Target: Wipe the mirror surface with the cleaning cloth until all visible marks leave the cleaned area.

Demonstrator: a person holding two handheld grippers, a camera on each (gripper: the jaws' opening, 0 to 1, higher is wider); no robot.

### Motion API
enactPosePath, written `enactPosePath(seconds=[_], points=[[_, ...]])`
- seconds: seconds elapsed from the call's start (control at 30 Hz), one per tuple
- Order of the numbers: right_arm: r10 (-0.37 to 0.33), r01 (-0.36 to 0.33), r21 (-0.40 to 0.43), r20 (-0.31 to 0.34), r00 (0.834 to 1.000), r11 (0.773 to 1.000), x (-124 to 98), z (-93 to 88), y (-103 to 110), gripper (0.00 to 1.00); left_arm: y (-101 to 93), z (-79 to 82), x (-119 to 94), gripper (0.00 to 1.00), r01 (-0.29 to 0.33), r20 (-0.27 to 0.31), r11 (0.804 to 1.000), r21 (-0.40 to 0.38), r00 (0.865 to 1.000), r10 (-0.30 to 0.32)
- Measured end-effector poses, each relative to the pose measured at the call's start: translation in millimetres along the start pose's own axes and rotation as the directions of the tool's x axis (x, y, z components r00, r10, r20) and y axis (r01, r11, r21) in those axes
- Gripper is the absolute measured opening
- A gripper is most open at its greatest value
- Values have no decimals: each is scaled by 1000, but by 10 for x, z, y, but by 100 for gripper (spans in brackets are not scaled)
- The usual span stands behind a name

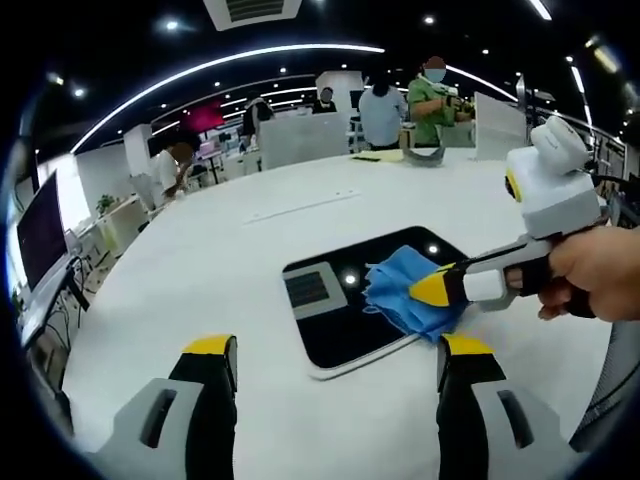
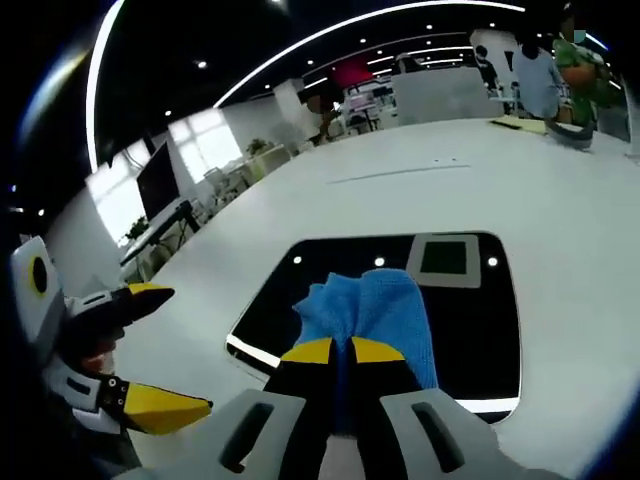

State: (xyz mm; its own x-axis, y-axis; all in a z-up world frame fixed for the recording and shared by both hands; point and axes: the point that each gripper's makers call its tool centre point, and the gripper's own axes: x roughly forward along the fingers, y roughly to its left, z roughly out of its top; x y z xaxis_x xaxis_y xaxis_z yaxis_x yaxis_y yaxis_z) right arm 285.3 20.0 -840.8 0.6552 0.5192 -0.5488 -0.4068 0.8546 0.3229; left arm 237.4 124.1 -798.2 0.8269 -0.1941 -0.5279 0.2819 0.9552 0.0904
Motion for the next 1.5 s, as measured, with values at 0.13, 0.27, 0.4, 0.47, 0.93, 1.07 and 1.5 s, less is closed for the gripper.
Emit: enactPosePath(seconds=[0.13, 0.27, 0.4, 0.47, 0.93, 1.07, 1.5], points=[[-10, 10, 11, 9, 1000, 1000, -59, -6, -92, 1, 5, -1, -1, 82, -1, 0, 1000, -1, 1000, 1], [-24, 24, 25, 18, 1000, 999, -125, -13, -187, 1, 4, -6, 1, 82, 0, -3, 1000, -1, 1000, 0], [-38, 37, 40, 26, 999, 999, -179, -12, -290, 1, -4, -6, 4, 82, 2, -3, 1000, 1, 1000, -2], [-43, 42, 45, 29, 999, 998, -202, -15, -321, 1, -7, -4, 5, 82, 3, -2, 1000, 1, 1000, -3], [-62, 58, 72, 49, 997, 996, -230, -30, -539, 1, -19, -15, 8, 82, 6, -5, 1000, 4, 1000, -6], [-65, 61, 76, 56, 996, 995, -232, -34, -537, 1, -29, -8, 6, 82, 9, -2, 1000, 5, 1000, -9], [-70, 64, 84, 71, 995, 994, -257, -38, -522, 1, -46, 5, 8, 82, 21, 5, 1000, -6, 1000, -21]])
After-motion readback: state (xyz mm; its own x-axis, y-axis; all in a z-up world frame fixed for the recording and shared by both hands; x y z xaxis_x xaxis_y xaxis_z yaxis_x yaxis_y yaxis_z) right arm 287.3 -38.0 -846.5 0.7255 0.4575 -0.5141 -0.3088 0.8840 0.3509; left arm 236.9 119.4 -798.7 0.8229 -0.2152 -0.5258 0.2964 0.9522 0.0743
